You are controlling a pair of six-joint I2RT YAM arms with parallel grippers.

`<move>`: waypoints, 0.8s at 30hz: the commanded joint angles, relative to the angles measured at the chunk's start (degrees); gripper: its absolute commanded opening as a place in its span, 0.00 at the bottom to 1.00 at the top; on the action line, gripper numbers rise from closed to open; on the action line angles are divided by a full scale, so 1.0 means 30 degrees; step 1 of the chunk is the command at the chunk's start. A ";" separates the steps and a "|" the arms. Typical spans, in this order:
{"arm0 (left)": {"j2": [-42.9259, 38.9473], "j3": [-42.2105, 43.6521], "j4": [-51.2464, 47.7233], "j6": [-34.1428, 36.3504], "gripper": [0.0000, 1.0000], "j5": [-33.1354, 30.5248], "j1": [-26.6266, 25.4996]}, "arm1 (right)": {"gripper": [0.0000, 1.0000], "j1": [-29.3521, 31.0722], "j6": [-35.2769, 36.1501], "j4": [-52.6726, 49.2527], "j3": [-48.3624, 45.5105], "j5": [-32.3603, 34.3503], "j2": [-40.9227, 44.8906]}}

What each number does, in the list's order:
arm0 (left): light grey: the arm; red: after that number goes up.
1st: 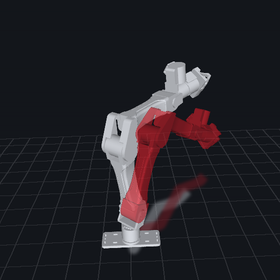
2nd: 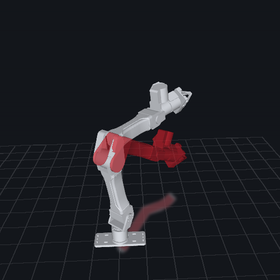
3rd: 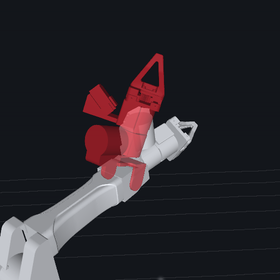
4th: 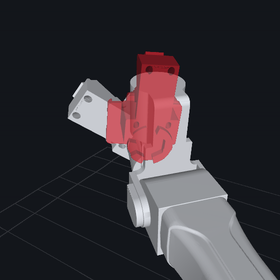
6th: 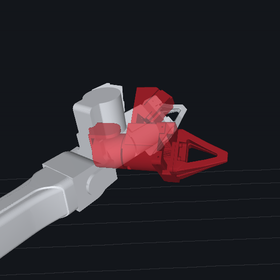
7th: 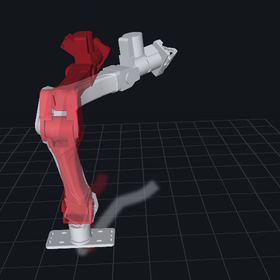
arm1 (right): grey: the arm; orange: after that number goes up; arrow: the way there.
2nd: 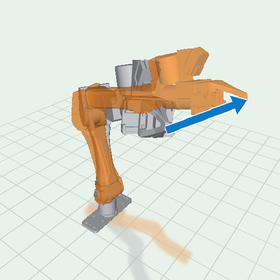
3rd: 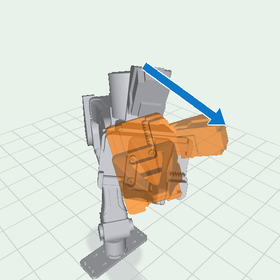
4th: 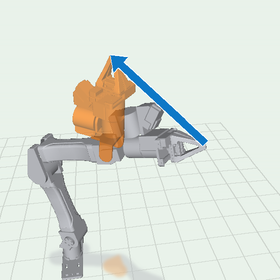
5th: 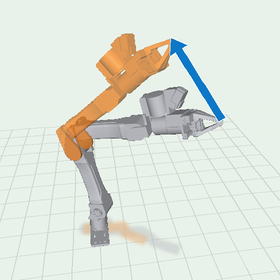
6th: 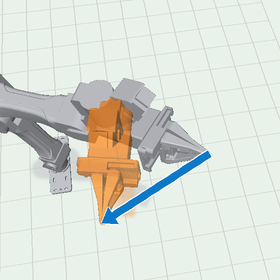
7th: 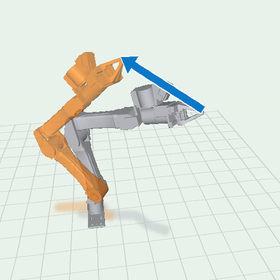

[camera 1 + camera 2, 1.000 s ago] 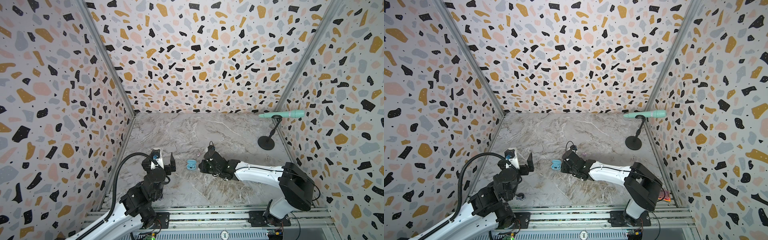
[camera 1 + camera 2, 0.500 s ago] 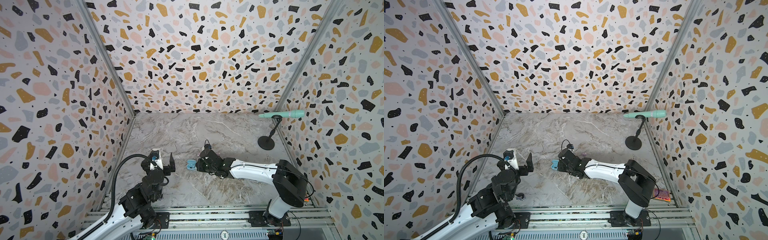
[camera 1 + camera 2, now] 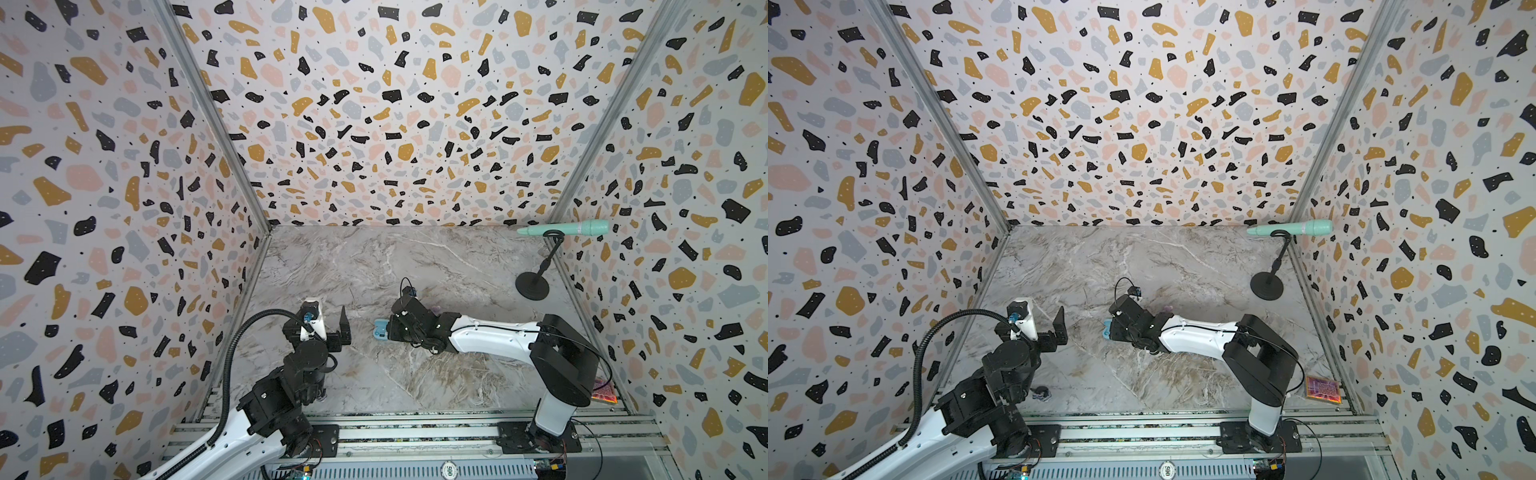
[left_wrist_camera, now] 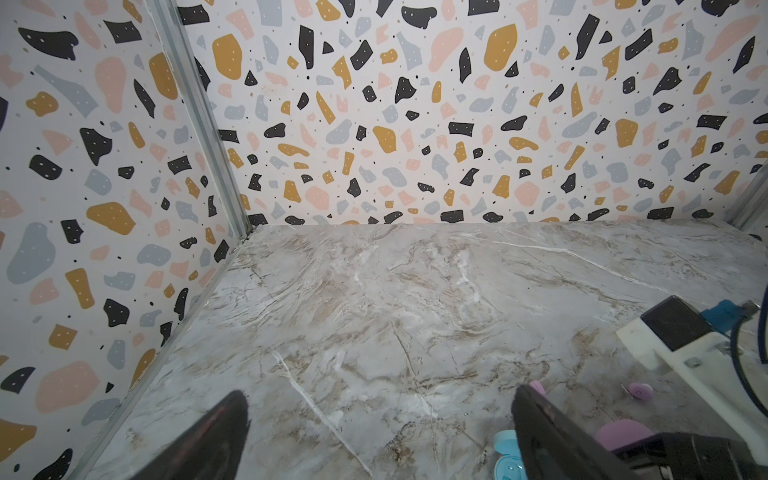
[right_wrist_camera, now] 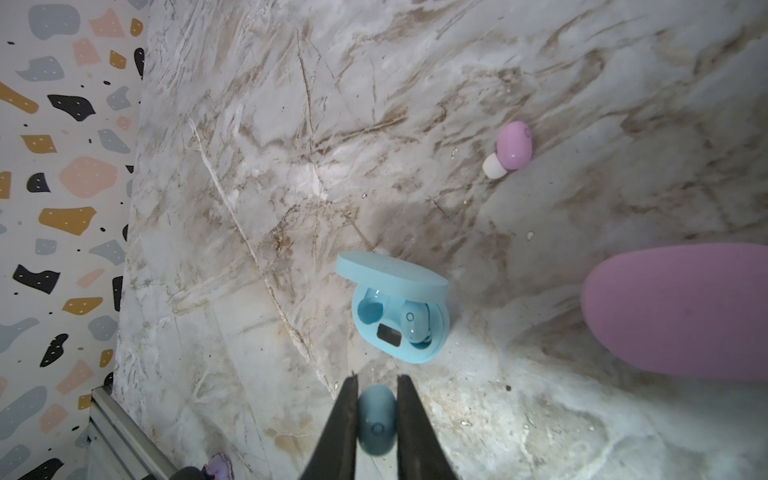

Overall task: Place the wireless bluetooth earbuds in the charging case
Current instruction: 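Carry the held earbud over the open light-blue case with the right gripper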

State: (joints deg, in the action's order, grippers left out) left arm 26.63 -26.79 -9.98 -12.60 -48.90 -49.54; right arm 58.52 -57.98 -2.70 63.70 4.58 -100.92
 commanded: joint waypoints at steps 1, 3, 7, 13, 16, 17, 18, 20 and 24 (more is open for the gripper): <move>-0.0157 0.0110 0.0953 0.0276 1.00 0.0125 0.0109 | 0.18 0.0188 0.0123 -0.0424 0.1034 0.0480 -0.0254; -0.0140 0.0161 0.0982 0.0361 1.00 0.0452 0.0106 | 0.18 0.0208 0.0152 -0.0527 0.1285 0.0537 -0.0470; -0.0066 0.0199 0.1086 0.0494 1.00 0.1192 0.0107 | 0.18 0.0239 0.0149 -0.0539 0.1584 0.0437 -0.0908; 0.0143 0.0198 0.1136 0.0597 1.00 0.1792 0.0123 | 0.18 0.0275 0.0143 -0.0541 0.1840 0.0395 -0.1317; 0.0226 0.0183 0.1143 0.0615 1.00 0.1916 0.0123 | 0.18 0.0276 0.0146 -0.0527 0.1982 0.0394 -0.1497; 0.0258 0.0170 0.1128 0.0599 1.00 0.1932 0.0118 | 0.18 0.0268 0.0145 -0.0550 0.2065 0.0378 -0.1586; 0.0279 0.0177 0.1129 0.0634 1.00 0.1942 0.0118 | 0.18 0.0268 0.0148 -0.0542 0.2106 0.0369 -0.1655; 0.0307 0.0180 0.1158 0.0634 1.00 0.1990 0.0130 | 0.18 0.0268 0.0118 -0.0542 0.2221 0.0367 -0.1798; 0.0375 0.0169 0.1162 0.0670 1.00 0.2033 0.0139 | 0.18 0.0268 0.0120 -0.0513 0.2479 0.0327 -0.2085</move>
State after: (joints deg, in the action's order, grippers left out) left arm 27.66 -26.72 -8.75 -11.29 -43.13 -49.50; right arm 59.11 -57.98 -3.05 68.97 4.97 -107.13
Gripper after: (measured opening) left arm 0.995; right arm 0.181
